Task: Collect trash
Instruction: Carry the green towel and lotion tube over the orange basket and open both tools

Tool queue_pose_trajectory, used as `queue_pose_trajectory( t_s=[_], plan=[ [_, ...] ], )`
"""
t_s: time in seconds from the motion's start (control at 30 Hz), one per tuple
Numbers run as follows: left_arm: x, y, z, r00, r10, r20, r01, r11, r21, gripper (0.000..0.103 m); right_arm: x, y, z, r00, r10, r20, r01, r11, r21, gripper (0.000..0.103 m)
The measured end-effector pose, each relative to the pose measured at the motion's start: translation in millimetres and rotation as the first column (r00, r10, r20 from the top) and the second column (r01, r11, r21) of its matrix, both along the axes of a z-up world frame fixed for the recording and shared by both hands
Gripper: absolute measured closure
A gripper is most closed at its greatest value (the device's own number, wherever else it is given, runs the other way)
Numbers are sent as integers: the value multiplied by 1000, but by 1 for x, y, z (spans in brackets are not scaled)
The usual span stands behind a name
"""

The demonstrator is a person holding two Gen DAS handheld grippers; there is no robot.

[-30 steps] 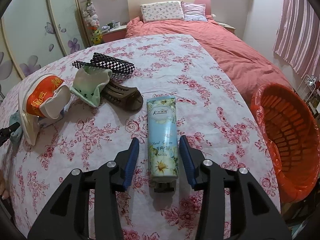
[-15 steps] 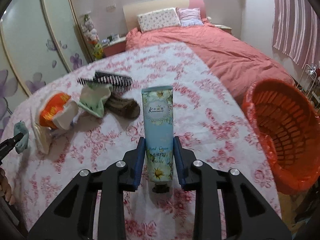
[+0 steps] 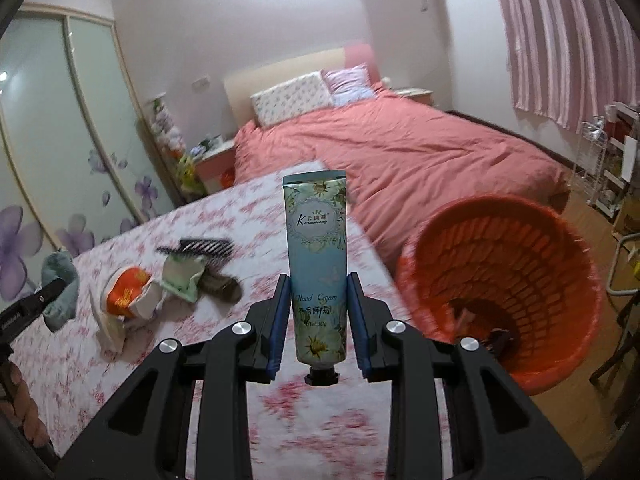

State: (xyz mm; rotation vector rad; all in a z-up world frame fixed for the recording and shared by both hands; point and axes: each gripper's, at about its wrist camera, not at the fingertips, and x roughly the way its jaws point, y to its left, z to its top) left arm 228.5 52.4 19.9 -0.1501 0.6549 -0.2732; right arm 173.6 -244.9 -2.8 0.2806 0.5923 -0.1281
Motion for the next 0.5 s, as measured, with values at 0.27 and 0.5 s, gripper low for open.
queue_pose_trajectory(
  t_s=[0.27, 0.5],
  plan=[
    [6, -102, 0, 977, -213, 2, 213, 976, -35, 94, -8, -51, -1, 994, -106, 17, 106, 994, 34, 74],
    [14, -195, -7, 923, -384, -3, 383, 922, -53, 94, -8, -99, -14, 983, -185, 8, 183, 979, 90, 74]
  ],
)
